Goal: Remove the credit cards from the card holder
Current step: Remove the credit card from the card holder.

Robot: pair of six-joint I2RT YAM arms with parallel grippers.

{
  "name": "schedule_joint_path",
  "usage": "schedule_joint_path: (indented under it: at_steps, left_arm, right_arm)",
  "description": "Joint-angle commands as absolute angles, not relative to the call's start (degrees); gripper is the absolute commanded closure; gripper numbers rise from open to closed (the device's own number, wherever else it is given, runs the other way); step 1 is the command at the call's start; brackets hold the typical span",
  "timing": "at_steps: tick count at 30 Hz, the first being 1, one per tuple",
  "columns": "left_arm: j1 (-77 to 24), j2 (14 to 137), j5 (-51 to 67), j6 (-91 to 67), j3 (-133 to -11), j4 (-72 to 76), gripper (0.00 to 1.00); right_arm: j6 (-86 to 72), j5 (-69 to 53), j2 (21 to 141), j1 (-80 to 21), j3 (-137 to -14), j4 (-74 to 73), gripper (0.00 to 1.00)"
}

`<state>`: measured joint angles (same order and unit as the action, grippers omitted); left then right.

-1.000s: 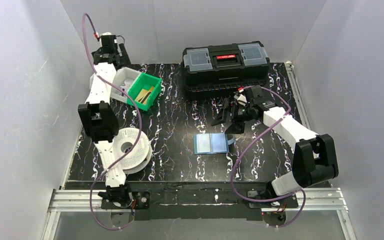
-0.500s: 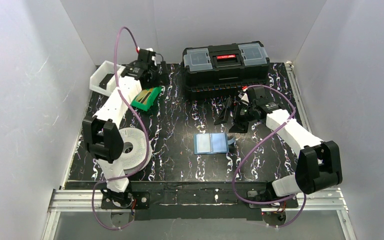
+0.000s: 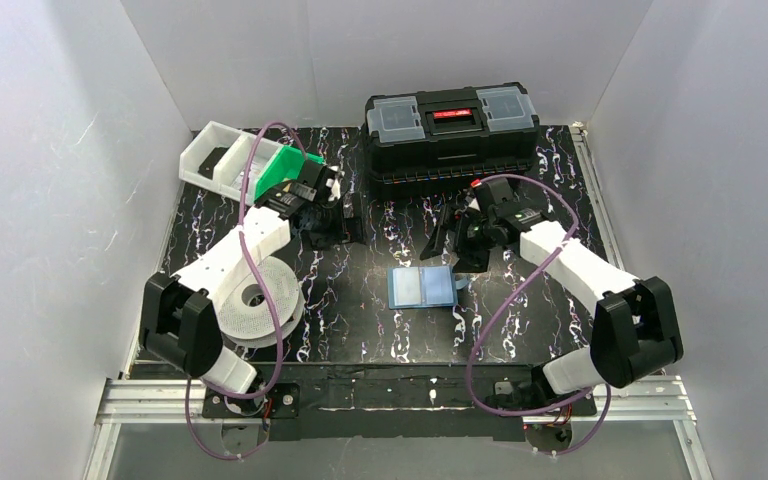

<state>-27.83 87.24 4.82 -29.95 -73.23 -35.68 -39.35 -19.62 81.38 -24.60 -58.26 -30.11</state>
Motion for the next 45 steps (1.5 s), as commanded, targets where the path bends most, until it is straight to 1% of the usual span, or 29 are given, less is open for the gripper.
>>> schedule_joint_path:
  at_steps: [1,4,9,14,21,33,39,45]
  left_arm:
    - [-27.7,83.0,8.4,-31.2,-69.2,-36.0,0.02]
    - [-27.7,82.2,7.8,-30.7,-67.7,-36.8,0.02]
    - [-27.6,81.6,7.7,-31.3,-65.7,-37.5,0.02]
    - [-26.4,81.2,10.0,-33.2,-63.0,-36.0,0.02]
    - [-23.8,80.2,13.6,-34.2,-60.1,-34.0,0.02]
    - [-21.0,80.0,18.6,-34.7,-56.9,-31.5,0.02]
    - [-21.0,80.2,19.8,-35.1,-56.5,-30.7,0.03]
    - [-21.0,80.7,20.4,-35.2,-56.7,-30.5,0.04]
  right_arm:
    - [-40.5,-15.7,83.6,-26.9,-60.2,-31.2,0.02]
    - [-40.8,-14.6,85.1,-28.0,-61.4,-32.0,0.02]
    - [-41.0,-12.3,88.3,-30.9,-64.5,-33.9,0.05]
    - [-41.1,-11.0,91.9,-33.2,-67.4,-35.5,0.12]
    - [-40.4,-8.6,97.6,-36.6,-72.8,-39.2,0.18]
    - [-39.1,-4.8,106.7,-40.1,-82.0,-45.8,0.36]
    - [-39.0,-1.7,110.9,-41.8,-86.1,-50.3,0.37]
    - [-38.7,2.5,112.6,-43.2,-88.2,-54.5,0.37]
